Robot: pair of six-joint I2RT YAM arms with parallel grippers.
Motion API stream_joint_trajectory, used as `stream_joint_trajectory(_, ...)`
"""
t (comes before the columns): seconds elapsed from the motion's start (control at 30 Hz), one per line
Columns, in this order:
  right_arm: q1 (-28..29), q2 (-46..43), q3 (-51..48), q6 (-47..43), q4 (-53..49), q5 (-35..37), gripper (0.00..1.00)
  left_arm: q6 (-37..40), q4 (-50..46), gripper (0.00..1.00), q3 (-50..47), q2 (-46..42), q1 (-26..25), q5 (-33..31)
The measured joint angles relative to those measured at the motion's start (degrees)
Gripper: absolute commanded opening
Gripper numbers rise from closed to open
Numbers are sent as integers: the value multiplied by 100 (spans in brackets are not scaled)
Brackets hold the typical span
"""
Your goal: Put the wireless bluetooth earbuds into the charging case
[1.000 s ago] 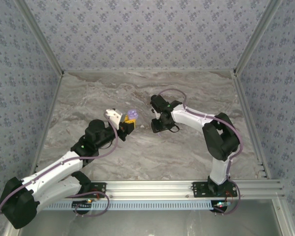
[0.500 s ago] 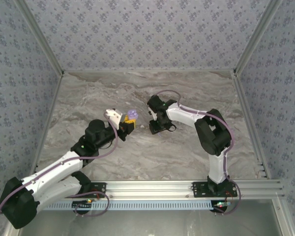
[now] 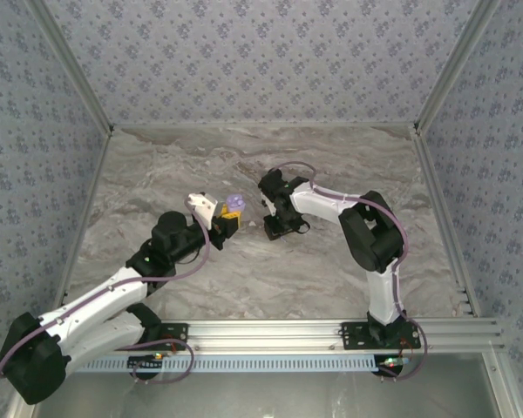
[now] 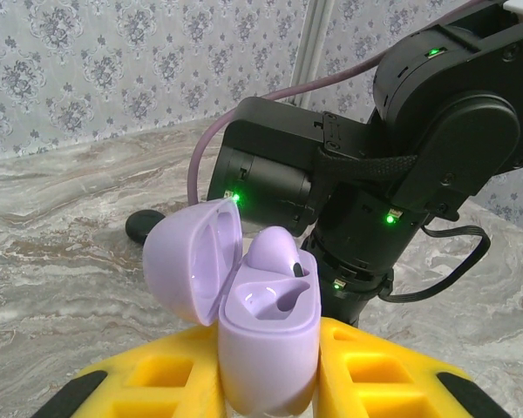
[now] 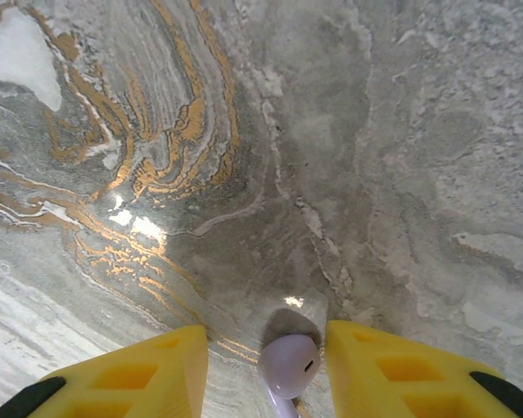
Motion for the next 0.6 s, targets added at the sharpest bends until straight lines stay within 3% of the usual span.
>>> stream_joint_trajectory(0.6,11,72,76,-131,-118,81,35,0,0,26,0,0,0,0)
